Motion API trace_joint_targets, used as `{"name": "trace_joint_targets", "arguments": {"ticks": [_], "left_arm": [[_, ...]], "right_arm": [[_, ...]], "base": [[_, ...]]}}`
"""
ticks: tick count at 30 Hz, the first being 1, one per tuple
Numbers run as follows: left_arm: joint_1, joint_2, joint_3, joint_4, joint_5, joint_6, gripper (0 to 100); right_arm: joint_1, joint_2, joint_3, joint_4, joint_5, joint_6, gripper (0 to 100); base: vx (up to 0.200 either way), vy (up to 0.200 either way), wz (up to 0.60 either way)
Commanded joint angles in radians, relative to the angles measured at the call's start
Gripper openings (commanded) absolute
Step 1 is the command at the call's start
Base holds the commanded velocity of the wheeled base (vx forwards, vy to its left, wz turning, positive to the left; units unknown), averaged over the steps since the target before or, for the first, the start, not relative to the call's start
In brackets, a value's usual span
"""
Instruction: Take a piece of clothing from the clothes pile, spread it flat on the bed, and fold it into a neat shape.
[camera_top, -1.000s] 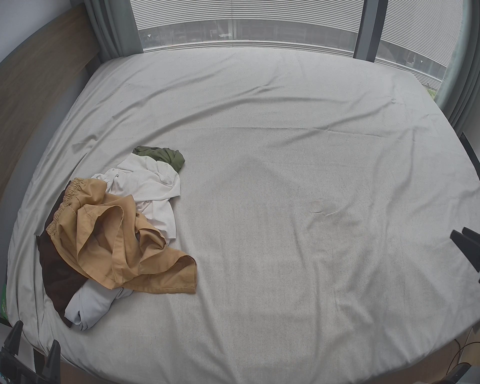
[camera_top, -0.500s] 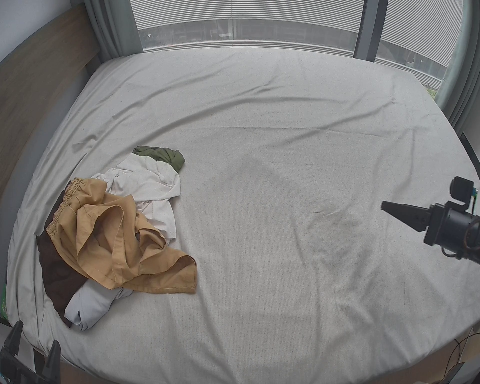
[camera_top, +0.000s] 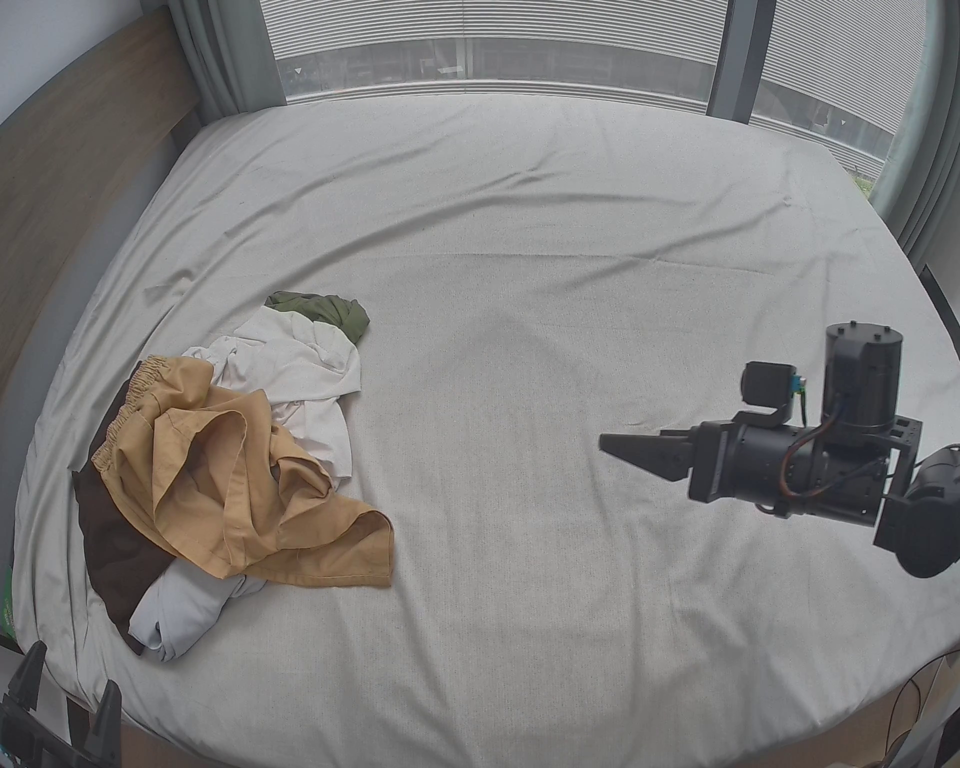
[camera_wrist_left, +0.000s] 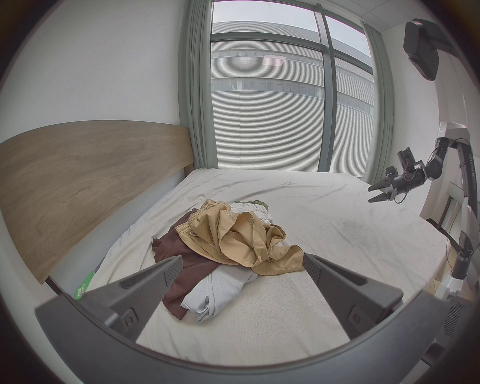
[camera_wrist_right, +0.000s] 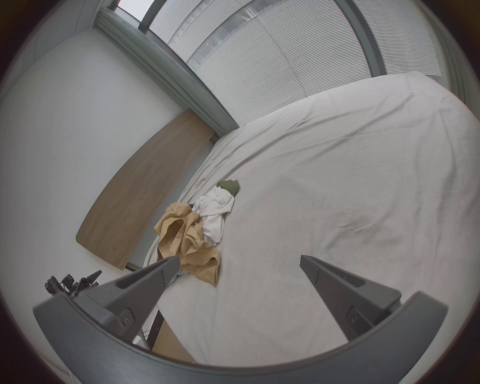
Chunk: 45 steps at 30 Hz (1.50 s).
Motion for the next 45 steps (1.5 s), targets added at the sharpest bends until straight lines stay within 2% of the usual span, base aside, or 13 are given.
{"name": "trace_joint_targets", "arguments": {"ticks": [1,7,10,17,33,45], "left_arm": [[0.000,-0.016,0.018,-0.001,0.000,-0.002,100],[0.000,-0.016,0.018,-0.001,0.000,-0.001,100],[0.000,-0.016,0.018,-0.001,0.002,-0.002,100],[0.000,-0.016,0.018,-0.001,0.002,-0.004,100],[0.000,-0.016,0.018,-0.001,0.002,-0.005,100],[0.000,-0.016,0.018,-0.001,0.002,-0.005,100]], "right_arm": [[0.059,0.125,-0.056,-0.001,-0.001,0.004,100],[0.096,0.201,-0.115,-0.001,-0.001,0.007,100],[0.148,0.269,-0.164,0.000,-0.001,0.017,100],[0.211,0.384,-0.247,-0.001,-0.012,0.031,100],[0.289,0.586,-0.397,0.010,-0.017,0.033,100],[0.318,0.697,-0.500,0.013,-0.031,0.033,100]], "base": [[0.000,0.000,0.00],[0.000,0.000,0.00],[0.000,0.000,0.00],[0.000,0.000,0.00],[0.000,0.000,0.00],[0.000,0.000,0.00]]}}
